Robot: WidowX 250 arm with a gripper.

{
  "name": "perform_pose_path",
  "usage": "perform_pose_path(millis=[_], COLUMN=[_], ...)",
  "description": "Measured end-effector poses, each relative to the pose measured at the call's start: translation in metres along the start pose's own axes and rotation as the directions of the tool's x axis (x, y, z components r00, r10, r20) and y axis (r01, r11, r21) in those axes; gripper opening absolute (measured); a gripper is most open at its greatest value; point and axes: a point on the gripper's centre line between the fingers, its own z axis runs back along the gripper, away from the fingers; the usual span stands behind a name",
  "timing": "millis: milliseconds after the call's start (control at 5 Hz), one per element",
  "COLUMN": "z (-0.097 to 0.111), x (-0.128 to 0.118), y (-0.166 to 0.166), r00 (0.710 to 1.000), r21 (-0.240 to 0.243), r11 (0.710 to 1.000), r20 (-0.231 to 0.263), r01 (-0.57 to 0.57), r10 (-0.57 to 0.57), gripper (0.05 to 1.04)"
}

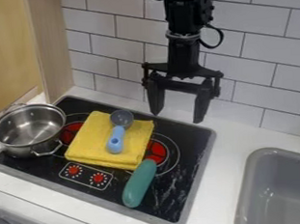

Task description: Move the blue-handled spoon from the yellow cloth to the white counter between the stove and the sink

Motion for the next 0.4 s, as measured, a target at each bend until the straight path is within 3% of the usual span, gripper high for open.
perform_pose_path(millis=[200,400], z=[-0.0182,-0.0156], x=[-0.0137,-0.0194], y=[0.0037,0.0127], r00=[0.997,0.997], r21=[0.013,0.023], r11=[1.000,1.000], r20=[-0.074,-0.078], r01=[-0.004,0.003], r10=[0.005,-0.001], gripper=[0.998,0.998])
